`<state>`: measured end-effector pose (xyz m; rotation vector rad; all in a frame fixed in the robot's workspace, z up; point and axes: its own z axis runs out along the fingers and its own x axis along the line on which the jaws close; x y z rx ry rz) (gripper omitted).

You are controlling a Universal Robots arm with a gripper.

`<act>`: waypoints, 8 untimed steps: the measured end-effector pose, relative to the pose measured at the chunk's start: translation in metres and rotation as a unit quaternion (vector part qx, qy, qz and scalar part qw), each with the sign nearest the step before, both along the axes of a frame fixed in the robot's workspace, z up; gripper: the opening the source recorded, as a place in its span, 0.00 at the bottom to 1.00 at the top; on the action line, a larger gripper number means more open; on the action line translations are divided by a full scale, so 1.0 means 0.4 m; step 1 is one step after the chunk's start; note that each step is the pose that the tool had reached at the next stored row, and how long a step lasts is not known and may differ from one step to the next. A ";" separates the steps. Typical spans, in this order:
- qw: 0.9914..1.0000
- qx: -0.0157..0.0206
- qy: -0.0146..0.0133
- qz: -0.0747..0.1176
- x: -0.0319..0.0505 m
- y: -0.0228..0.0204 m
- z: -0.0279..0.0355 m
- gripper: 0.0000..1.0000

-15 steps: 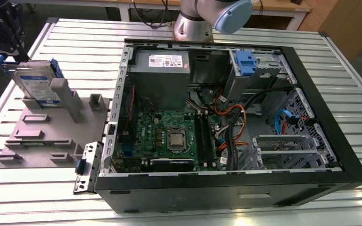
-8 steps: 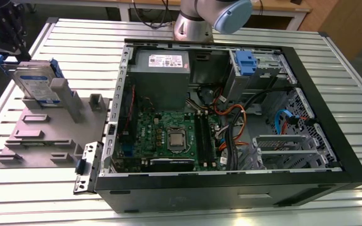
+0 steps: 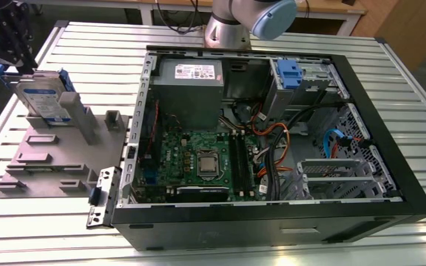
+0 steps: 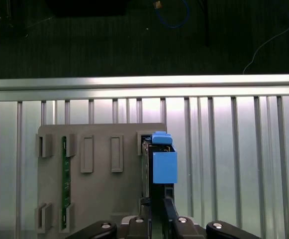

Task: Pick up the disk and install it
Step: 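Pick up the disk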

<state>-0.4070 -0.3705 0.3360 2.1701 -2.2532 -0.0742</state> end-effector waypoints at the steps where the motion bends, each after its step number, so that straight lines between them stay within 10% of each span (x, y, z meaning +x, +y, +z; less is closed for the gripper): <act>1: 1.000 0.000 0.000 0.000 0.000 0.000 0.000 0.23; 8: 1.000 0.000 0.000 0.000 0.000 0.000 0.000 0.53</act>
